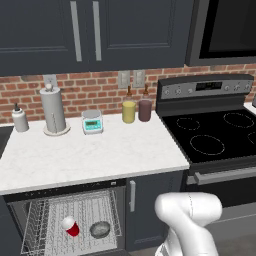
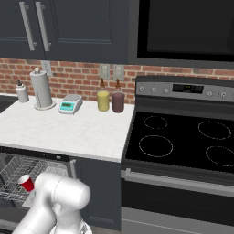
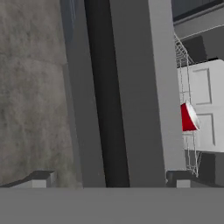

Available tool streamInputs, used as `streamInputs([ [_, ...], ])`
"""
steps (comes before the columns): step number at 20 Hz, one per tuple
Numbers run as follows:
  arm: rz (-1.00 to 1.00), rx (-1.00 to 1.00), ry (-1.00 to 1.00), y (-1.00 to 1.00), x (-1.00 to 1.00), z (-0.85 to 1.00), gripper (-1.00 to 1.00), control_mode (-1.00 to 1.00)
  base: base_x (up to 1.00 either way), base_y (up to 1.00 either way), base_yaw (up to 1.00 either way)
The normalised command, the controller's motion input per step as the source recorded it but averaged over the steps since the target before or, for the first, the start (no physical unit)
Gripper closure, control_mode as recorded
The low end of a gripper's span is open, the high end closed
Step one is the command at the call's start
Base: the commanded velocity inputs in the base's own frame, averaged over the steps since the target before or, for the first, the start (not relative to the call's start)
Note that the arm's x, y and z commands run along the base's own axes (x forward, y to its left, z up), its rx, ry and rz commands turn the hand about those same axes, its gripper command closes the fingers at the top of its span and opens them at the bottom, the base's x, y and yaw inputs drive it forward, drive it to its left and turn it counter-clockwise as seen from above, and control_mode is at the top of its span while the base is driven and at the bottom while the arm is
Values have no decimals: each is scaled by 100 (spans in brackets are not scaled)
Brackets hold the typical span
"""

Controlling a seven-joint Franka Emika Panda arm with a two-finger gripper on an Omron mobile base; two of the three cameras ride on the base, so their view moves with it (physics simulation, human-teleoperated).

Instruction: Pick up the cup and bowl from the counter, place them in the dishwasher, and close the dishwasher door.

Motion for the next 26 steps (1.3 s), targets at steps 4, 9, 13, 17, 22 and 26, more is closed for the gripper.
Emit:
streamInputs([
  [4, 0, 0, -2, 30, 9, -51, -100, -100, 0, 0, 0],
  [9, 0, 0, -6, 16, 27, -69, -100, -100, 0, 0, 0],
  [13, 0, 0, -8, 2, 13, -28, -100, -100, 0, 0, 0],
  [17, 0, 0, -11, -25, 41, -28, -100, -100, 0, 0, 0],
  [22, 0, 0, -16, -39, 54, -44, -100, -100, 0, 0, 0],
  [26, 0, 0, -15, -30, 61, -25, -100, -100, 0, 0, 0],
])
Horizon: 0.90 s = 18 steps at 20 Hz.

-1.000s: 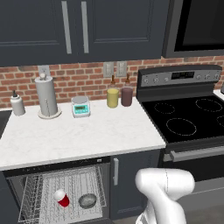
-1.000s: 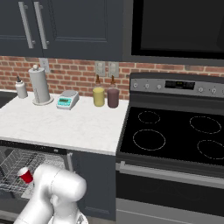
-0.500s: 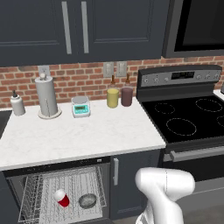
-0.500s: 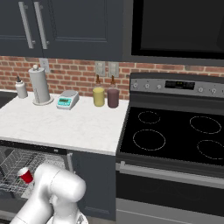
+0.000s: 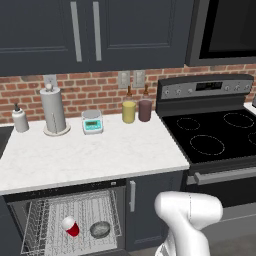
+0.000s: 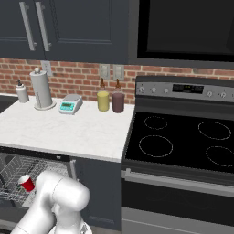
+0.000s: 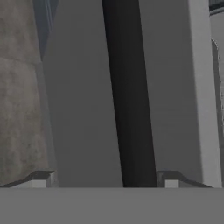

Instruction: Pick up the cup and bowl from the counter, place them in the dishwasher, and close the dishwasher door.

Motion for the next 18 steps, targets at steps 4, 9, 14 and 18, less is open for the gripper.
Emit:
streamInputs([
  [4, 0, 0, -4, -39, 54, -44, -100, -100, 0, 0, 0],
  [9, 0, -3, -3, -39, 72, -51, -100, -100, 0, 0, 0],
  [14, 0, 0, -14, -44, 76, -15, -100, -100, 0, 0, 0],
  [18, 0, 0, -18, -52, 78, 0, -100, -100, 0, 0, 0],
])
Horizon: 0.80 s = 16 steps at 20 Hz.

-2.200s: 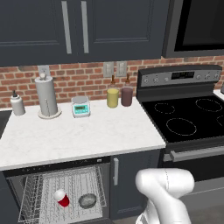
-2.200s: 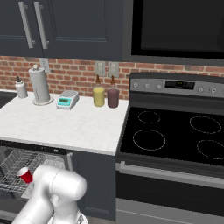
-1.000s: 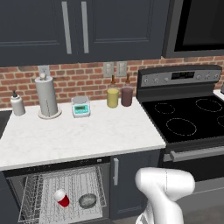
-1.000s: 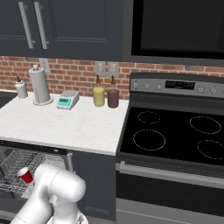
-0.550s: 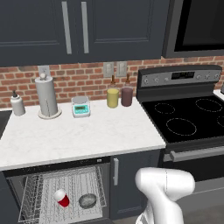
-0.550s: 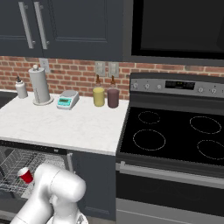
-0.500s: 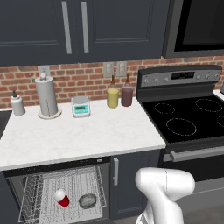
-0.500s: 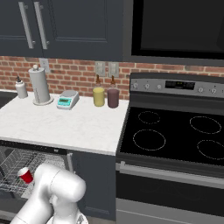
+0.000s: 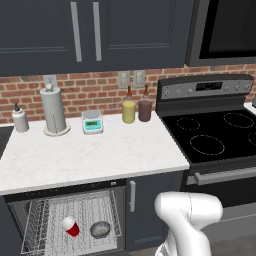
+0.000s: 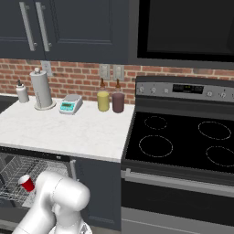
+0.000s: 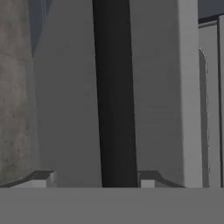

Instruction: Pick up the cup and bowl from the counter, place them in the dishwasher, and close the dishwasher door.

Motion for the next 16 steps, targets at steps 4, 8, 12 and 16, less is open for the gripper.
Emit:
streamInputs([
  [4, 0, 1, -12, -64, 88, 4, -100, -100, 0, 0, 0],
  [8, 0, 5, -10, -65, 91, 16, -100, -100, 0, 0, 0],
  [12, 0, 9, -11, -65, 92, 26, -100, -100, 0, 0, 0],
  [16, 0, 11, -11, -75, 100, 25, -100, -100, 0, 0, 0],
])
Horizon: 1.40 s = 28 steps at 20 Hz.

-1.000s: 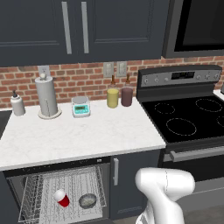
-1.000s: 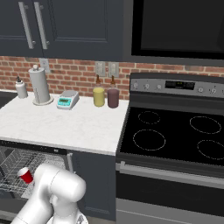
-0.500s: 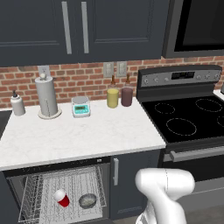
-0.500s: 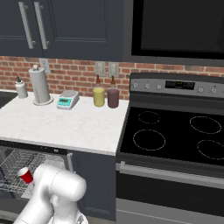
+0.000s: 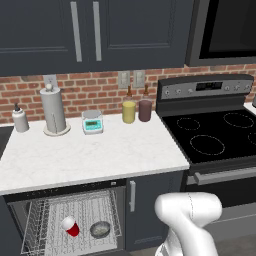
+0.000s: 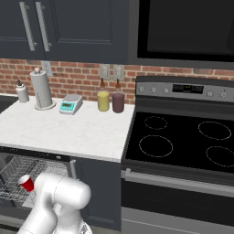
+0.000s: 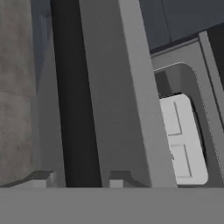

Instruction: Pick up the cup and bowl from the counter, place them in the dishwasher, and close the dishwasher door.

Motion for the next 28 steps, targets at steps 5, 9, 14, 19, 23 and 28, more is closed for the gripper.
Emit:
streamInputs([
  [5, 0, 10, -10, -86, 100, 4, -100, -100, 0, 0, 0],
  [9, 1, 10, -10, -79, 100, 5, -100, -100, 0, 0, 0],
  [14, 0, 4, -5, -77, 100, 0, -100, -100, 0, 0, 0],
  [19, -10, -1, 0, -37, 92, 0, -100, -100, 0, 0, 0],
  [23, -28, -6, 2, -1, 60, -1, -100, -100, 0, 0, 0],
  [28, -41, -13, 1, 0, 74, -22, -100, -100, 0, 0, 0],
])
